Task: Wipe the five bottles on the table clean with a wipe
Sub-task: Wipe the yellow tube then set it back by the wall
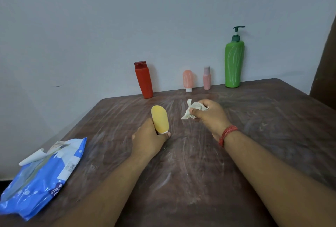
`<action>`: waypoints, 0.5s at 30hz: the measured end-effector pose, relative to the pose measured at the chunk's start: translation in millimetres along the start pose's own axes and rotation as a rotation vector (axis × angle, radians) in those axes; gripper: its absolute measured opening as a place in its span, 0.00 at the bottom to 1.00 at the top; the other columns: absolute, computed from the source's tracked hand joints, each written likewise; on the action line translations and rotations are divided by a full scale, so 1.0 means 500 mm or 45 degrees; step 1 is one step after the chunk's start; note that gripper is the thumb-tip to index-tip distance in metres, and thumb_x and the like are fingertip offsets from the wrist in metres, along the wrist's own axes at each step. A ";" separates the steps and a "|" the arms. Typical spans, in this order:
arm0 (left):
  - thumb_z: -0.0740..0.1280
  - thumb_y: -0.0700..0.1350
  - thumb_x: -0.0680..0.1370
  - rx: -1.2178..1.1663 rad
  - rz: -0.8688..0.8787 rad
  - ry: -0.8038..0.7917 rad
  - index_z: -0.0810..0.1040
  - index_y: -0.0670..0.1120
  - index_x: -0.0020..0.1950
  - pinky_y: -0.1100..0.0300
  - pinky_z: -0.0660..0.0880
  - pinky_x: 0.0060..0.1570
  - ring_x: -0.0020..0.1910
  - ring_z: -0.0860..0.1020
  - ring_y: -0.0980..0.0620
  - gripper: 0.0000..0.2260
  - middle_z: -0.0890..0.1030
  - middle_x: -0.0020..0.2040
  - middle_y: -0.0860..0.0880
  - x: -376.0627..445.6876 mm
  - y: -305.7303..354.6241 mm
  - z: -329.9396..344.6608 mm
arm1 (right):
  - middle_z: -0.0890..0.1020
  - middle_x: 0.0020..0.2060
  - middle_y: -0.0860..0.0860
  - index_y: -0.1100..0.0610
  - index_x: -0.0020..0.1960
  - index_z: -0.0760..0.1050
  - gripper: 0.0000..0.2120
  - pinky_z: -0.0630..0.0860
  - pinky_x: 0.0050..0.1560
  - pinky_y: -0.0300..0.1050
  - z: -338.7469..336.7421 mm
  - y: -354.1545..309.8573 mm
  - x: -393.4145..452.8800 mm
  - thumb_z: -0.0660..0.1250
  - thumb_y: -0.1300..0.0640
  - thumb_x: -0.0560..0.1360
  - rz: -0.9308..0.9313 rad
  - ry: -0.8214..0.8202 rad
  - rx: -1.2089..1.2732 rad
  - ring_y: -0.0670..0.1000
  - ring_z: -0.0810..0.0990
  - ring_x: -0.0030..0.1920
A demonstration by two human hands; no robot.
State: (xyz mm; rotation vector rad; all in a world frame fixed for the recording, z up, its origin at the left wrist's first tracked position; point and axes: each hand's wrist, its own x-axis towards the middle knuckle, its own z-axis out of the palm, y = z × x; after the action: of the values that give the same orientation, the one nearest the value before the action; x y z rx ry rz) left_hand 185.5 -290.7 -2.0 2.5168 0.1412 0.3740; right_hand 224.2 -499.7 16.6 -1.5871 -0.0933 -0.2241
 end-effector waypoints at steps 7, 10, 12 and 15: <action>0.73 0.62 0.73 0.123 -0.146 0.063 0.71 0.49 0.55 0.45 0.70 0.59 0.56 0.78 0.43 0.22 0.80 0.51 0.48 0.095 0.035 0.040 | 0.85 0.42 0.55 0.61 0.44 0.79 0.04 0.84 0.46 0.53 0.011 0.004 0.026 0.73 0.63 0.73 -0.045 0.022 -0.017 0.57 0.86 0.46; 0.74 0.61 0.73 0.112 -0.166 0.073 0.72 0.47 0.59 0.44 0.67 0.59 0.59 0.78 0.41 0.24 0.81 0.56 0.46 0.157 0.044 0.063 | 0.84 0.39 0.53 0.63 0.44 0.78 0.04 0.83 0.47 0.61 0.019 -0.002 0.060 0.72 0.63 0.73 -0.043 0.033 -0.074 0.56 0.85 0.41; 0.75 0.61 0.72 0.096 -0.179 0.092 0.72 0.47 0.61 0.42 0.68 0.60 0.60 0.78 0.41 0.26 0.81 0.58 0.46 0.201 0.044 0.078 | 0.84 0.38 0.55 0.62 0.43 0.79 0.03 0.82 0.45 0.62 0.019 -0.010 0.094 0.72 0.62 0.72 -0.070 0.032 -0.153 0.54 0.84 0.39; 0.74 0.60 0.72 0.086 -0.200 0.097 0.72 0.47 0.64 0.41 0.68 0.62 0.62 0.78 0.40 0.28 0.81 0.60 0.46 0.267 0.047 0.101 | 0.84 0.42 0.59 0.62 0.44 0.78 0.06 0.82 0.47 0.64 0.014 -0.022 0.148 0.73 0.59 0.72 -0.117 0.046 -0.297 0.59 0.85 0.44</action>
State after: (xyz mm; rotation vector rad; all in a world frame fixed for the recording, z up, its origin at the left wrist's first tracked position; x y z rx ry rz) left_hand 328.6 -313.0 2.8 2.5379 0.3844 0.4070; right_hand 295.0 -498.4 42.3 -1.8115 -0.1161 -0.3452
